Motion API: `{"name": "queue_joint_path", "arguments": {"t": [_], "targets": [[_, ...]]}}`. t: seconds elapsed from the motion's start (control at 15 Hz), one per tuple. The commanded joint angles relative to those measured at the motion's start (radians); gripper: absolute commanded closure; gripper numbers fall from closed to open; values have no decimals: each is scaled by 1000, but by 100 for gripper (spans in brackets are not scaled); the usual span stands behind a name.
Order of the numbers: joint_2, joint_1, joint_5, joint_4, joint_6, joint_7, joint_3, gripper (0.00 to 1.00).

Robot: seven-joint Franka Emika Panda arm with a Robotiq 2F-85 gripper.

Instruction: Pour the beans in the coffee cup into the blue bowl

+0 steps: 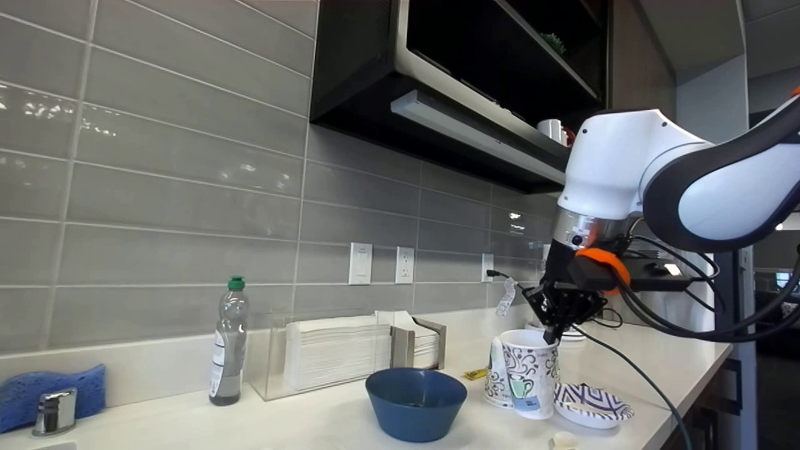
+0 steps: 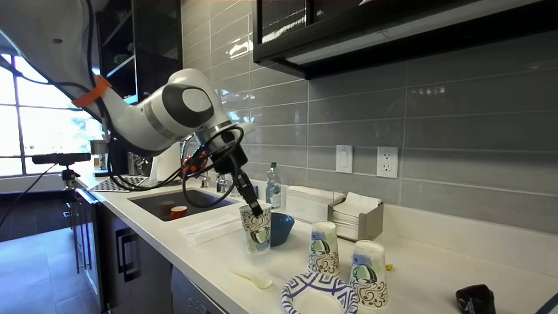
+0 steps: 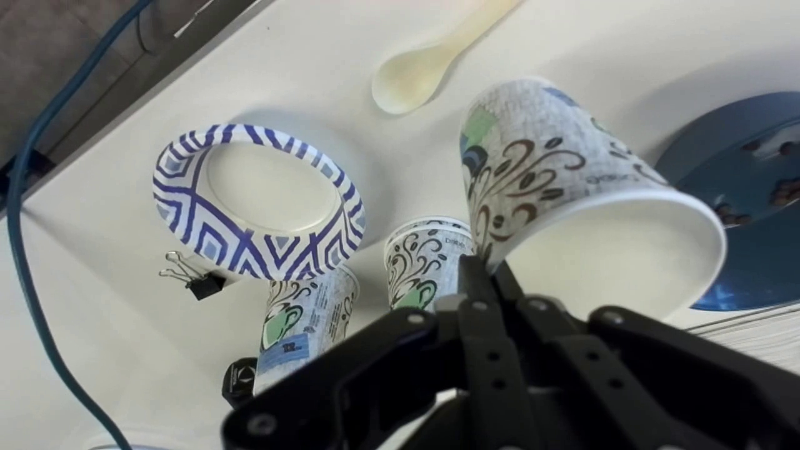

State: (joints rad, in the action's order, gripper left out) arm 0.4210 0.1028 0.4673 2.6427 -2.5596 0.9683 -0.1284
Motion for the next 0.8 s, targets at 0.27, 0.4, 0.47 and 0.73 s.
{"name": "queue_joint_path", "arguments": {"t": [0.27,0.4,0.47,0.73], "targets": [[-29,16,-132,66,-168,-20,-5,99],[-43,17,-157,74,-195,-28,-6,99],[-52,20,-164,75,-203,-29,-9,99],[-80,15,-201,79,-222,-45,-10,99]]}}
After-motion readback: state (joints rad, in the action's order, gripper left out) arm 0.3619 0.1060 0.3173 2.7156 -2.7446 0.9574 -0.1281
